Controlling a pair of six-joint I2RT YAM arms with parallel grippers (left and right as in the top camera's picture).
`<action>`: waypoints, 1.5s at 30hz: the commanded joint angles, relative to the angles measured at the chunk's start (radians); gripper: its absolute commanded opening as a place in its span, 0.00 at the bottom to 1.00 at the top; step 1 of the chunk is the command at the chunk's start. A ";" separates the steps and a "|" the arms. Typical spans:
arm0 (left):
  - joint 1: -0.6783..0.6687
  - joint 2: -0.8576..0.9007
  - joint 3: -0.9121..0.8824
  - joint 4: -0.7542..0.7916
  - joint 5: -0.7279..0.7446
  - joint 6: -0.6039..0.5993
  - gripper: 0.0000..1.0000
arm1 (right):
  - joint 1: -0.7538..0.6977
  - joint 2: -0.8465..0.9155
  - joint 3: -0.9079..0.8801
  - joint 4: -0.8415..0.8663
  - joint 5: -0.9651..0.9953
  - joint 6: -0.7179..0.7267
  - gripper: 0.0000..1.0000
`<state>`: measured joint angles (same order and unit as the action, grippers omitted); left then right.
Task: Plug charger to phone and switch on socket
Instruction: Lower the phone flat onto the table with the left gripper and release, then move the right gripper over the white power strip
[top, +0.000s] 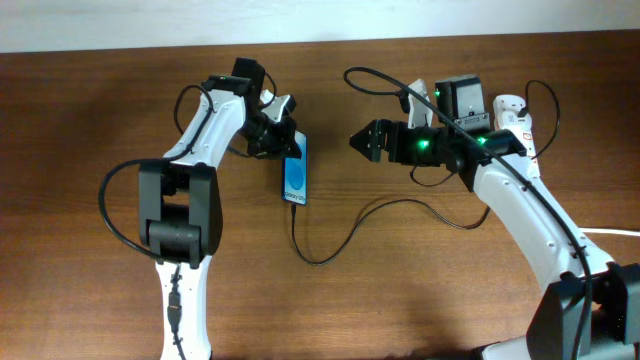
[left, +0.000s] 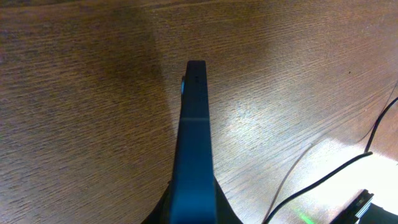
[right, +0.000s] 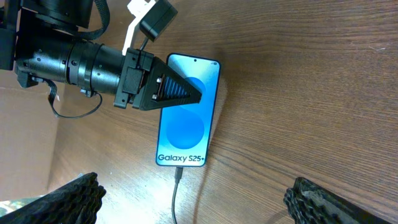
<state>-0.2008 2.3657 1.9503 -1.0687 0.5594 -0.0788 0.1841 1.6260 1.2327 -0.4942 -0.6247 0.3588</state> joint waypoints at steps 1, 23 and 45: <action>0.005 0.062 0.014 0.002 -0.007 -0.008 0.08 | 0.008 -0.017 0.023 0.000 0.010 -0.014 0.98; 0.027 0.092 0.071 -0.063 -0.367 -0.008 0.53 | 0.008 -0.017 0.022 -0.005 0.010 -0.014 0.98; 0.165 0.042 1.089 -0.474 -0.512 0.027 0.99 | -0.373 -0.023 0.785 -0.774 0.286 -0.224 0.98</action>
<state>-0.0395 2.4310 3.0058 -1.5257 0.0513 -0.0643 -0.0586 1.6112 1.9526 -1.2442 -0.3714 0.1493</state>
